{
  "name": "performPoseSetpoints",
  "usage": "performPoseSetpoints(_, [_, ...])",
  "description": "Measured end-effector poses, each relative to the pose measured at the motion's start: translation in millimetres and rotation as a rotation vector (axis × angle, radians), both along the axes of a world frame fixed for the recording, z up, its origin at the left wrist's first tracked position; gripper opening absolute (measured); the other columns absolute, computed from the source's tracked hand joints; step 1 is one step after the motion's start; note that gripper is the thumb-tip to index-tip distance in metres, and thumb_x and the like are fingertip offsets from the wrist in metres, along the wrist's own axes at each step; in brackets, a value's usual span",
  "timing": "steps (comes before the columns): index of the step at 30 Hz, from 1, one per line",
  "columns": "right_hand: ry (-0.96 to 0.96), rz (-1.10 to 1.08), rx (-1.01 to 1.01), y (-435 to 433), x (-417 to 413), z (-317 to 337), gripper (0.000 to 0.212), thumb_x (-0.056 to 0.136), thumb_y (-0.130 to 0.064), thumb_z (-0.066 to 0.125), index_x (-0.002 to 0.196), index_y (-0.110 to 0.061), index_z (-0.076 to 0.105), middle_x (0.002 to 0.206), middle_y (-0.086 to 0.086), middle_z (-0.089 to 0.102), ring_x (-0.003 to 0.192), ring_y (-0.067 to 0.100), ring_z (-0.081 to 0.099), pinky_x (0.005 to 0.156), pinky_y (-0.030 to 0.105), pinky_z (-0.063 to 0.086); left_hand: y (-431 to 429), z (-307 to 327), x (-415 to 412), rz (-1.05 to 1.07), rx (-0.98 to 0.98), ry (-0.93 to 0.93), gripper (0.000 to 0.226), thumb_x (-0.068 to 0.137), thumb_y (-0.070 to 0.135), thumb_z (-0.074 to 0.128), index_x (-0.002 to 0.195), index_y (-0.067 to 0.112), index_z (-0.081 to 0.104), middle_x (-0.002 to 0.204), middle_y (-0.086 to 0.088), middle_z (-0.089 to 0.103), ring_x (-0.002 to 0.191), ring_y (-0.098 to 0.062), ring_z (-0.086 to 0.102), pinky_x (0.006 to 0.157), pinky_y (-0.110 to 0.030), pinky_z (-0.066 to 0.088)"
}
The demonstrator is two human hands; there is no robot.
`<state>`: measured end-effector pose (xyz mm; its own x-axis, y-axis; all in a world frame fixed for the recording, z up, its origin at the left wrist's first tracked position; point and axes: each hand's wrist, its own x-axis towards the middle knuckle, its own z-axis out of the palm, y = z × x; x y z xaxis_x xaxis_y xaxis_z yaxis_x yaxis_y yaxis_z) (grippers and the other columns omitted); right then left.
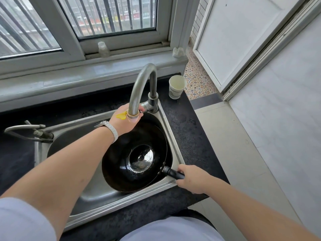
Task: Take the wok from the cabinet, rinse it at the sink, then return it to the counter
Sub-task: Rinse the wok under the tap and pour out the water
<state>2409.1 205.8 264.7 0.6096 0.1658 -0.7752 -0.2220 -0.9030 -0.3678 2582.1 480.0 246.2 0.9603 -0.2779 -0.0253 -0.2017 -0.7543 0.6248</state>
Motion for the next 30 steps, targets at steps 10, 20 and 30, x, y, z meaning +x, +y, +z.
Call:
performPoseSetpoints(10, [0.018,-0.015,0.012,-1.3,2.5,-0.5,0.021,0.089,-0.033,0.060,0.104,-0.018,0.055,0.093,0.006,0.064,0.065,0.022,0.060,0.064,0.041,0.060,2.1,-4.1,1.0,0.066,-0.023,0.057,0.015,0.093,0.032,0.060,0.105,0.031,0.068,0.100,0.012,0.066,0.088,-0.008,0.058,0.081,-0.024,0.043])
performPoseSetpoints(20, [-0.020,-0.003,0.021,-1.8,2.4,-3.4,0.026,0.089,-0.034,0.061,0.109,-0.017,0.060,0.092,0.003,0.064,0.067,0.018,0.056,0.062,0.033,0.049,5.9,-6.3,-2.2,0.069,-0.063,0.048,0.010,0.090,0.033,0.061,0.099,0.035,0.066,0.099,0.014,0.065,0.090,-0.007,0.060,0.082,-0.025,0.047])
performPoseSetpoints(30, [-0.025,0.003,0.033,-2.9,3.3,-5.0,0.025,0.089,-0.035,0.062,0.106,-0.017,0.060,0.090,0.003,0.065,0.062,0.015,0.054,0.062,0.033,0.049,7.0,-3.4,-5.2,0.072,-0.055,0.048,0.009,0.091,0.033,0.060,0.098,0.034,0.065,0.101,0.009,0.067,0.092,-0.014,0.062,0.086,-0.035,0.053])
